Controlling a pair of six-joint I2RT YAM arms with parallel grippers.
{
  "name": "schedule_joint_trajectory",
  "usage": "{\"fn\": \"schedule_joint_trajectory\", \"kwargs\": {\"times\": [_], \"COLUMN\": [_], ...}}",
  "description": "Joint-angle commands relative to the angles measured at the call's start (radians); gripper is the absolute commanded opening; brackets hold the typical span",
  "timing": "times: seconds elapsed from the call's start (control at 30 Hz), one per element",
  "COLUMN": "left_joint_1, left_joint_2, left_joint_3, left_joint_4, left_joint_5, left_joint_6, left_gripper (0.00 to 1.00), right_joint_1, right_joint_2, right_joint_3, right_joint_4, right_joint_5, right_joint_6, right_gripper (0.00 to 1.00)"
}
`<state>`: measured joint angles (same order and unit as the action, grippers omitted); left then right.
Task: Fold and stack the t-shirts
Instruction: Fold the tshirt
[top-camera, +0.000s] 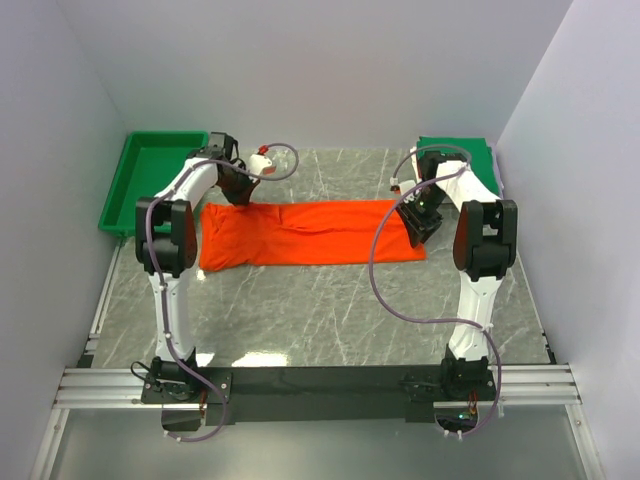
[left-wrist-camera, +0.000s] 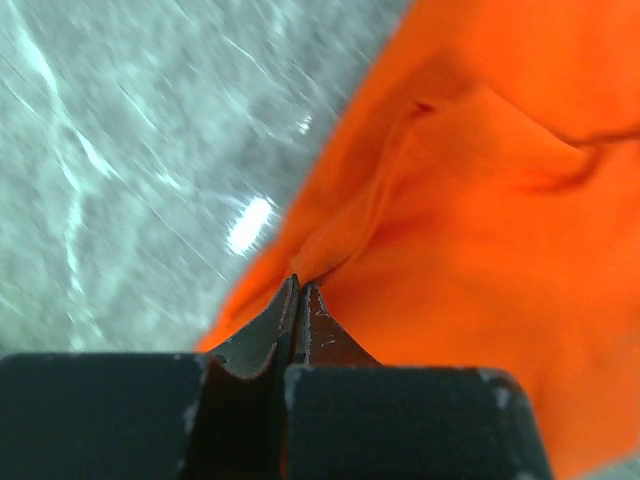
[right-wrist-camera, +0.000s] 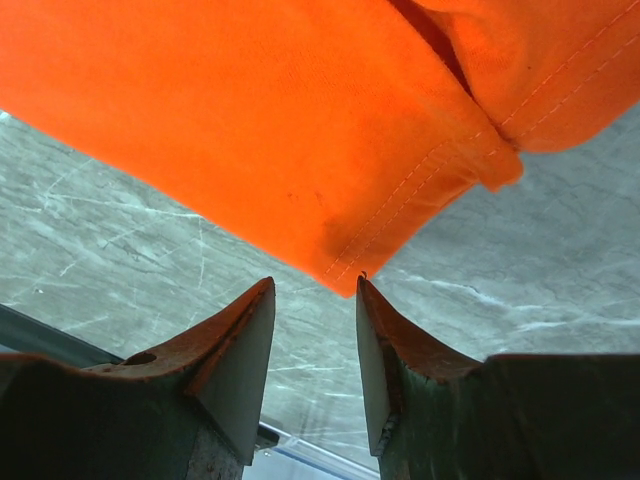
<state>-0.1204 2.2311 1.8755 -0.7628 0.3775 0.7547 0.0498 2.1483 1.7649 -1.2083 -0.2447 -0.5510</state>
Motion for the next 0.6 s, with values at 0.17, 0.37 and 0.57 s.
{"fn": "schedule_joint_trajectory", "kwargs": {"times": [0.17,0.37,0.57], "left_joint_1": [-0.062,-0.1,-0.104], "left_joint_2": [-0.22,-0.283,-0.274], "left_joint_3": [-0.142,-0.303,-0.409], "left_joint_4": [-0.115,-0.101,-0.081], "left_joint_5": [-0.019,-0.011,-0.035], "left_joint_6": [-0.141,-0.184,-0.166], "left_gripper": [0.01,0.01,0.17], "right_joint_1": [0.004,0.002,0.012], "right_joint_2": [-0.011,0.005,0.024], "right_joint_3": [-0.007,0.027,0.102], "right_joint_4": [0.007,-0.002,-0.019], "right_joint_5": [0.007,-0.011,-0.059], "right_joint_6": [-0.018,-0.017,-0.006], "right_gripper": [0.45,0.45,0.45]}}
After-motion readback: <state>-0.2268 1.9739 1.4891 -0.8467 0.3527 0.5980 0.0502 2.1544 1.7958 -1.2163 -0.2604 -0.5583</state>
